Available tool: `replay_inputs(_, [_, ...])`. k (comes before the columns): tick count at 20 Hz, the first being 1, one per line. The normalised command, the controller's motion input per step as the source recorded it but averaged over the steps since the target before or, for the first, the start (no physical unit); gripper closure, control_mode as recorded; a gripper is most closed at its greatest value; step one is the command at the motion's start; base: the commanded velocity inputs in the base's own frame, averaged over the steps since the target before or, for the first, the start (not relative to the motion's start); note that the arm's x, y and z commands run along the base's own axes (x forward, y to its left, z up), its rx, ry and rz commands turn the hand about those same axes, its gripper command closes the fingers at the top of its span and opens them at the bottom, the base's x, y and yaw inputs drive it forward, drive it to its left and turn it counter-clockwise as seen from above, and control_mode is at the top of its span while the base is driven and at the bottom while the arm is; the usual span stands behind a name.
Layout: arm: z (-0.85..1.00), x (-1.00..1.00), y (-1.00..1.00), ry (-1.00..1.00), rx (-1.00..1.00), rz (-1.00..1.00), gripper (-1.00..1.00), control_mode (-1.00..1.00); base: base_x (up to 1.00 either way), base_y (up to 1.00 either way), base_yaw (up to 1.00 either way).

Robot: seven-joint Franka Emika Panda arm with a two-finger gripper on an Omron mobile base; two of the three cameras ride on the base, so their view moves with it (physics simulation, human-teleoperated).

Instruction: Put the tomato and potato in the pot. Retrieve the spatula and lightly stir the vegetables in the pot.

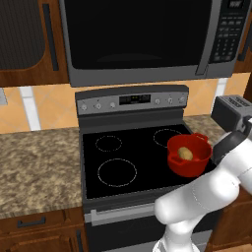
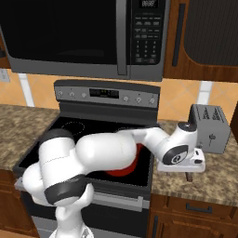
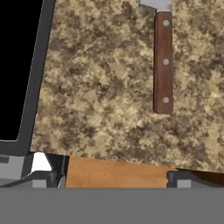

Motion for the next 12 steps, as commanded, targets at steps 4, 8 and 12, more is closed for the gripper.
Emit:
replay_inputs(4, [-0.3,0.0,-0.12,0.0,0.0,0.03,-1.0,-1.0,0.0,0.0,0.0])
replay_inputs(8, [-0.2,0.05,-0.23,0.0,0.0,0.04,-1.0,-1.0,0.0,0.0,0.0])
replay_inputs(12, [-0.2,0.29,-0.2,0.0,0.0,0.05,-1.0,-1.0,0.0,0.0,0.0])
